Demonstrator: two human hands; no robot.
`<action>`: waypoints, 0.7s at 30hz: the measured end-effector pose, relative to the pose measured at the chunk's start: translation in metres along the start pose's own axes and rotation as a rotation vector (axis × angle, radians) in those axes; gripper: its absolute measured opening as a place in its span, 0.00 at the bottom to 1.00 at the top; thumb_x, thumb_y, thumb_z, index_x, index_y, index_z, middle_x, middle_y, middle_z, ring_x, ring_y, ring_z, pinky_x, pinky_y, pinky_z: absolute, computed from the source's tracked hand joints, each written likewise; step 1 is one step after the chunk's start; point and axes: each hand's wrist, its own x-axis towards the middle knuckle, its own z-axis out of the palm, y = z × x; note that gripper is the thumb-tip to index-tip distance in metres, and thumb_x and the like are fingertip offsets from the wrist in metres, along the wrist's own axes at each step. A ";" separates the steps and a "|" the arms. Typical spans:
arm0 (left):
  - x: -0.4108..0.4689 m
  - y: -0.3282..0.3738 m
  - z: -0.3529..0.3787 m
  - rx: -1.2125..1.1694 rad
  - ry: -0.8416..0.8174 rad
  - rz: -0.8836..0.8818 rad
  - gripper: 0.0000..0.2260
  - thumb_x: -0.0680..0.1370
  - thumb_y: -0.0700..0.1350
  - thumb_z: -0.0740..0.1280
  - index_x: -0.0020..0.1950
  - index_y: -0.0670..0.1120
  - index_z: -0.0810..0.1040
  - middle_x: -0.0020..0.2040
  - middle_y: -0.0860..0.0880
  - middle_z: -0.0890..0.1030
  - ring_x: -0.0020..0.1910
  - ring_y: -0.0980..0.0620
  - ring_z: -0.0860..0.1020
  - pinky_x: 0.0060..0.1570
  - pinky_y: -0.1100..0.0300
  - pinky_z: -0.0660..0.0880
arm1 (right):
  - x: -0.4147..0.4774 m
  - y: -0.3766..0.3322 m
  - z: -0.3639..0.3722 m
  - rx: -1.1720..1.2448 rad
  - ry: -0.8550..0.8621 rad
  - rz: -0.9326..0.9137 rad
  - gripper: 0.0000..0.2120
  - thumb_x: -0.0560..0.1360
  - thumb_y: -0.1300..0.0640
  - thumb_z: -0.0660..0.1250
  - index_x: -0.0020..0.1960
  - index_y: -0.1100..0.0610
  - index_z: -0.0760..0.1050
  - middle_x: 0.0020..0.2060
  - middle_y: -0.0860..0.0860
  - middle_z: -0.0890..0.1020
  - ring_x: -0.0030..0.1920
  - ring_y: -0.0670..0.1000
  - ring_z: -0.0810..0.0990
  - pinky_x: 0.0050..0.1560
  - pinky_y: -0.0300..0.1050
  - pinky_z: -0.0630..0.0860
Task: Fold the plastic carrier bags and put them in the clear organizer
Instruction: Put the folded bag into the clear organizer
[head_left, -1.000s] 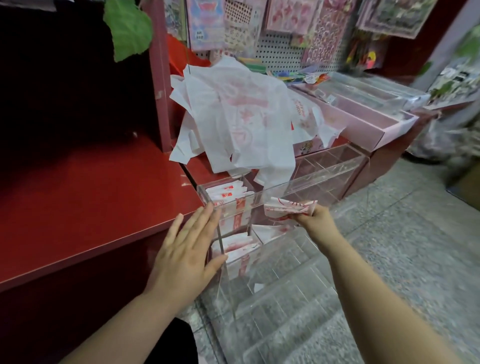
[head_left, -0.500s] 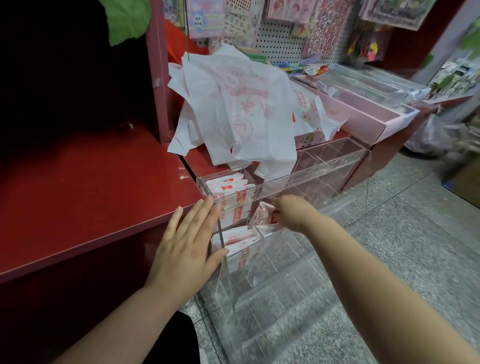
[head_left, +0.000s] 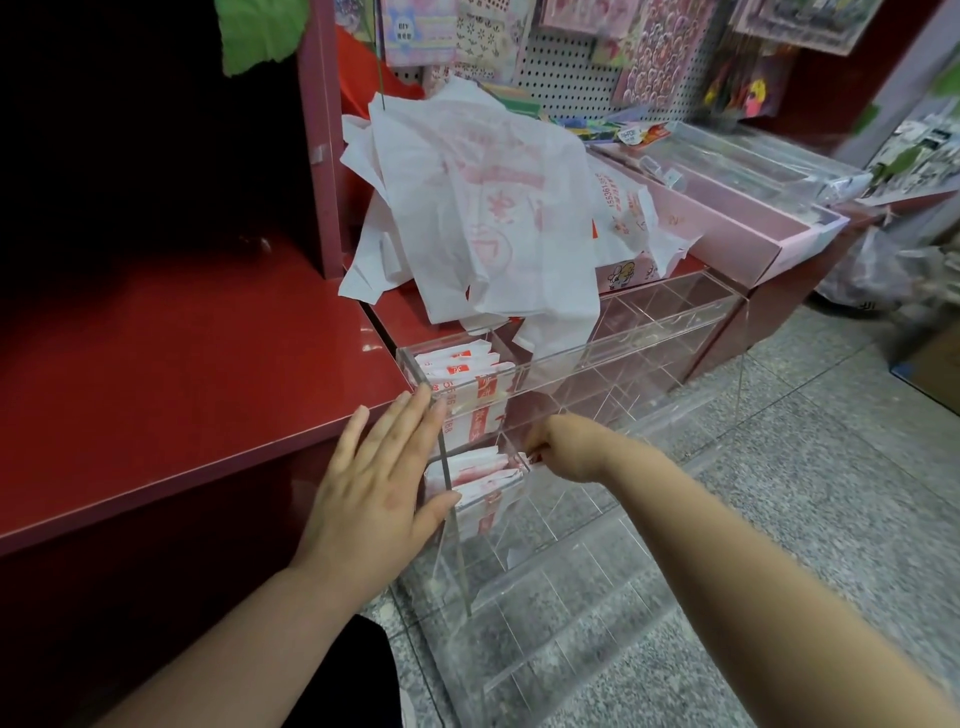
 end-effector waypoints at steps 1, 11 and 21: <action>0.000 0.000 -0.001 -0.001 -0.002 0.000 0.30 0.80 0.60 0.40 0.71 0.41 0.59 0.70 0.46 0.62 0.68 0.50 0.62 0.71 0.56 0.43 | 0.000 0.000 0.000 0.011 -0.018 0.007 0.19 0.75 0.69 0.54 0.59 0.58 0.77 0.58 0.54 0.79 0.58 0.54 0.75 0.52 0.37 0.67; 0.001 0.002 -0.012 -0.018 -0.129 -0.023 0.29 0.80 0.60 0.42 0.70 0.41 0.61 0.69 0.46 0.65 0.67 0.51 0.62 0.70 0.56 0.45 | -0.039 0.005 -0.022 0.219 0.462 0.018 0.16 0.73 0.68 0.57 0.54 0.60 0.79 0.51 0.54 0.82 0.54 0.54 0.79 0.55 0.45 0.74; -0.001 -0.058 -0.082 -0.037 -0.015 -0.259 0.25 0.79 0.58 0.52 0.72 0.48 0.65 0.72 0.49 0.66 0.72 0.53 0.61 0.70 0.61 0.45 | -0.028 -0.049 -0.063 0.121 0.868 -0.054 0.31 0.71 0.51 0.71 0.68 0.62 0.64 0.67 0.58 0.68 0.68 0.57 0.63 0.67 0.46 0.58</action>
